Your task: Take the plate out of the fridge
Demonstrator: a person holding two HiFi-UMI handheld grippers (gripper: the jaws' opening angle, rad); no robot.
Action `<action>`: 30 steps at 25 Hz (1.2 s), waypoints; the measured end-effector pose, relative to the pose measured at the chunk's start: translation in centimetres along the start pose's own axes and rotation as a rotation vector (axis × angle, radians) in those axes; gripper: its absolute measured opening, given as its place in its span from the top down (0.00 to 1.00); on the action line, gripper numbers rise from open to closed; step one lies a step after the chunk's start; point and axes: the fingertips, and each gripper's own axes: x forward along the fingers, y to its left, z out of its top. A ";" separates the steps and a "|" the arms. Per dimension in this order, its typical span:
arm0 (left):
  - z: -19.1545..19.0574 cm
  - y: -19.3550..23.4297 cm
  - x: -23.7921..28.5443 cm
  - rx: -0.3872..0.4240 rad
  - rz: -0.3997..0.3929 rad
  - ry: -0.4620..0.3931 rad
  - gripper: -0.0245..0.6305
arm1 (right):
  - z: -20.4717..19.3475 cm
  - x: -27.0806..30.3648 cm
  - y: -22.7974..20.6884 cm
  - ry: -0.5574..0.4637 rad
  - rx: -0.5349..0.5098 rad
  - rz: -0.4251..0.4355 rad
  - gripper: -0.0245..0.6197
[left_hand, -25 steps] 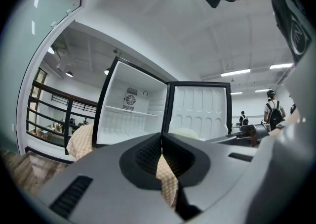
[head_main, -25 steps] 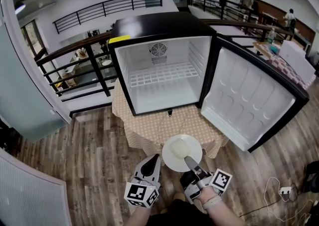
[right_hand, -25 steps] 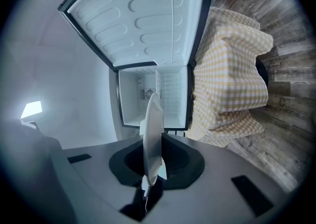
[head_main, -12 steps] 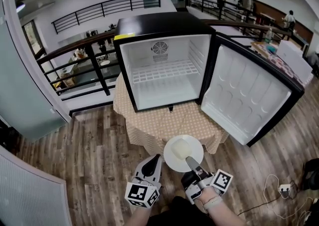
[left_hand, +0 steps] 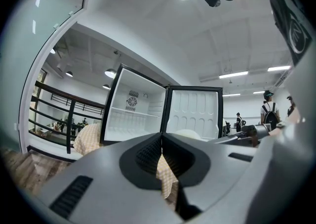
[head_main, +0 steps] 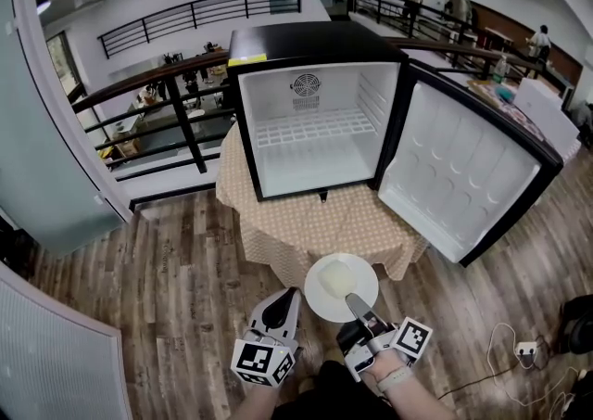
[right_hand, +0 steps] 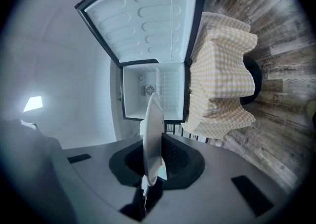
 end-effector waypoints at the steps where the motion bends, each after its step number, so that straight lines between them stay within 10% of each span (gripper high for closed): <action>1: -0.1 0.0 -0.2 -0.002 -0.001 0.000 0.95 | -0.2 -0.1 0.0 0.000 -0.002 -0.002 0.88; 30: 1.2 1.8 -5.1 -0.004 0.043 -0.045 0.95 | -4.5 0.0 0.6 0.034 -0.010 0.010 0.88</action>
